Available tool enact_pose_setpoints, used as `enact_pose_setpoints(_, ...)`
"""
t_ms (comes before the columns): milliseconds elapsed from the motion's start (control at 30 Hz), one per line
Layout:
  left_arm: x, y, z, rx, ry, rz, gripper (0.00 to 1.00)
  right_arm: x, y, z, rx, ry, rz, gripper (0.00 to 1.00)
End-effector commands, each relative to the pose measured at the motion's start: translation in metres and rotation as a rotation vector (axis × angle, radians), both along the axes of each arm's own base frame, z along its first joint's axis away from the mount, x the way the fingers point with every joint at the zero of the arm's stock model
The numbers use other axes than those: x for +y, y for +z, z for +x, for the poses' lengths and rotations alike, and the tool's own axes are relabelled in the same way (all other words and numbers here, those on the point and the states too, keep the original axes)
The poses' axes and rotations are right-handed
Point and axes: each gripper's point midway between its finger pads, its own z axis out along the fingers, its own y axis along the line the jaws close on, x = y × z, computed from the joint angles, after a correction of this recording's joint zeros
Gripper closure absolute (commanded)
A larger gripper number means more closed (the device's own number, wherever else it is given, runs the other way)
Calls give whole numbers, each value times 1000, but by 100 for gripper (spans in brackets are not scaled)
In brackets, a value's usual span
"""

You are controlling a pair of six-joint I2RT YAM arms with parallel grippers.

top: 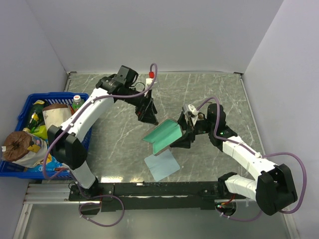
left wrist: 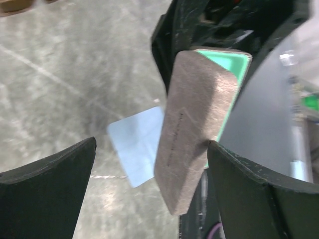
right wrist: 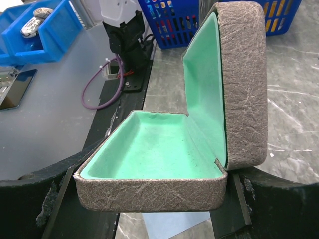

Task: Organize the sunglasses

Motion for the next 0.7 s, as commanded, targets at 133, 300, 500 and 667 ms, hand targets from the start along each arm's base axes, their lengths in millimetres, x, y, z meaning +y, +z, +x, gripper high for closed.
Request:
enact_pose_setpoints(133,-2,3,5,-234,70,88,3,-3,34,-1,-161,33,66,100)
enact_pose_setpoints(300,-5,-4,7,-230,83,95,1,-5,34,-1,-165,35,67,100)
enact_pose_setpoints(500,-11,-11,6,-219,69,98,6,-6,33,-3,-152,49,70,100)
enact_pose_setpoints(667,-10,-5,-1,-218,46,84,7,-7,31,0,-142,39,65,100)
